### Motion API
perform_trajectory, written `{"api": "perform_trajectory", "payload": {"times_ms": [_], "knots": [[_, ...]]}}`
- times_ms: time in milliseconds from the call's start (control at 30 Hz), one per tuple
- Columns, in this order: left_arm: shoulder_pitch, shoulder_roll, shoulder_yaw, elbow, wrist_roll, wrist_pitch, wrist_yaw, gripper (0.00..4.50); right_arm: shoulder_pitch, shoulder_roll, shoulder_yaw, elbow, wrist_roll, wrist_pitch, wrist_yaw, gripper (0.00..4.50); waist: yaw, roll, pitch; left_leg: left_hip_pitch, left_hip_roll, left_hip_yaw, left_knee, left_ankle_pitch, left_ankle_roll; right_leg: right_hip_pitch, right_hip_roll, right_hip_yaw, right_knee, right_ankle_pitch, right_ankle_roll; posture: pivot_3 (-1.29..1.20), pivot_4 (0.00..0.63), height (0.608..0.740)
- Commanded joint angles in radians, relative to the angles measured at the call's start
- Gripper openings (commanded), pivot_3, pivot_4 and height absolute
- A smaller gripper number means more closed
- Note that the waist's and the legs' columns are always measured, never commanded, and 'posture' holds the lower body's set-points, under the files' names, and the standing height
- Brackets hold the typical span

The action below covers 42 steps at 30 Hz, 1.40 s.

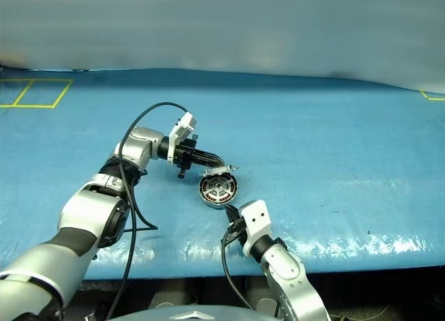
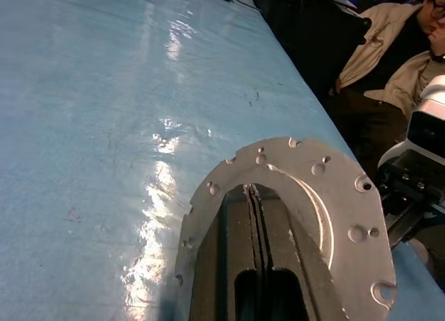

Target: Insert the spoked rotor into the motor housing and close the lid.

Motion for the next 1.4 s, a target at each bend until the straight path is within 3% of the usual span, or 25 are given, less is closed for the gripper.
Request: {"api": "perform_trajectory", "payload": {"times_ms": [33,267,433,667,867,967,1167,1333,1400], "knots": [[0.046,0.010,-0.053,-0.083,-0.021,0.029,-0.014,0.00,-0.006,-0.001,-0.005,-0.014,0.000,-0.005,-0.003,0.01,0.000,0.000,0.000,0.000,0.000,0.000,0.000,0.000,0.000,0.000,0.000,0.000,0.000,0.000,0.000,0.00,0.150,0.740],[0.152,0.042,-0.139,-0.187,0.003,0.011,-0.014,0.00,-0.006,0.002,-0.012,-0.013,0.002,0.006,-0.009,0.01,0.002,0.000,0.000,0.001,0.000,0.000,0.001,0.000,0.000,0.001,0.000,0.000,0.001,0.001,-0.002,0.00,0.150,0.740],[0.201,0.051,-0.057,-0.322,-0.067,0.034,0.012,0.00,0.010,-0.010,-0.035,-0.047,0.023,0.017,-0.004,0.01,0.003,0.000,-0.001,0.002,0.000,-0.002,0.002,0.000,0.000,0.002,0.000,0.000,0.001,0.001,-0.002,0.00,0.150,0.740],[0.387,0.080,0.132,-0.835,-0.298,0.239,0.186,0.00,0.015,-0.118,-0.099,-0.170,0.091,0.119,0.068,0.01,-0.001,0.001,0.000,0.001,0.003,-0.003,0.001,0.000,0.000,0.000,-0.001,0.001,0.001,0.002,-0.004,0.00,0.150,0.740],[0.707,0.112,0.179,-1.206,-0.262,0.229,0.456,0.00,-0.114,-0.257,-0.152,-0.236,0.159,0.261,0.164,0.01,0.000,0.003,-0.001,0.006,0.007,-0.001,0.000,0.000,0.000,0.003,0.000,0.002,0.002,0.001,-0.004,0.00,0.150,0.740],[0.849,0.056,0.198,-1.304,-0.244,0.166,0.608,0.00,-0.209,-0.296,-0.162,-0.224,0.175,0.290,0.201,0.59,0.012,0.002,-0.001,0.005,0.008,-0.001,0.001,0.002,-0.001,0.004,0.000,0.001,0.002,0.001,-0.003,0.00,0.150,0.740],[1.078,-0.084,0.205,-1.395,-0.173,0.000,0.872,0.00,-0.416,-0.371,-0.129,-0.128,0.174,0.306,0.319,2.58,0.017,0.001,-0.001,0.006,0.006,0.001,0.002,0.004,0.001,0.005,-0.002,0.003,0.001,0.001,-0.004,0.00,0.150,0.740],[1.202,-0.109,0.130,-1.378,-0.128,-0.138,0.909,0.00,-0.569,-0.382,-0.072,0.031,0.136,0.255,0.417,4.29,0.013,0.002,-0.001,0.007,0.003,0.003,0.002,0.004,0.001,0.005,-0.003,0.003,0.001,0.002,-0.006,0.00,0.150,0.740],[1.228,-0.108,0.111,-1.361,-0.110,-0.180,0.923,0.00,-0.613,-0.383,-0.049,0.096,0.117,0.225,0.452,4.47,0.013,0.001,-0.001,0.006,0.001,0.003,0.002,0.004,0.002,0.005,-0.003,0.003,0.000,0.002,-0.007,0.00,0.150,0.740]]}}
